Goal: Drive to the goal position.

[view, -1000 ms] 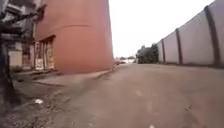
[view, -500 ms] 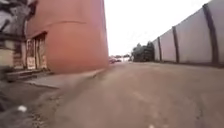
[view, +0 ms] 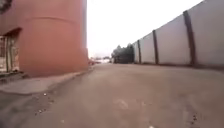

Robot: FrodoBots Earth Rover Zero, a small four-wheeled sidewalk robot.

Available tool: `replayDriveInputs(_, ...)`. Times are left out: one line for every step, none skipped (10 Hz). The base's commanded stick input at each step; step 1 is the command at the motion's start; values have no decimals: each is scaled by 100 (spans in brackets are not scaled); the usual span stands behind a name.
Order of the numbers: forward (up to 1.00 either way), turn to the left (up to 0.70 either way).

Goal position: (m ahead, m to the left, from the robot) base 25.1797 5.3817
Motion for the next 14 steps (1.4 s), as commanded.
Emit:
replayDriveInputs(50,0)
replayDriveInputs(50,0)
replayDriveInputs(50,0)
replayDriveInputs(50,0)
replayDriveInputs(50,0)
replayDriveInputs(50,0)
replayDriveInputs(50,0)
replayDriveInputs(50,0)
replayDriveInputs(50,0)
replayDriveInputs(50,0)
replayDriveInputs(50,0)
replayDriveInputs(50,0)
replayDriveInputs(50,0)
replayDriveInputs(50,0)
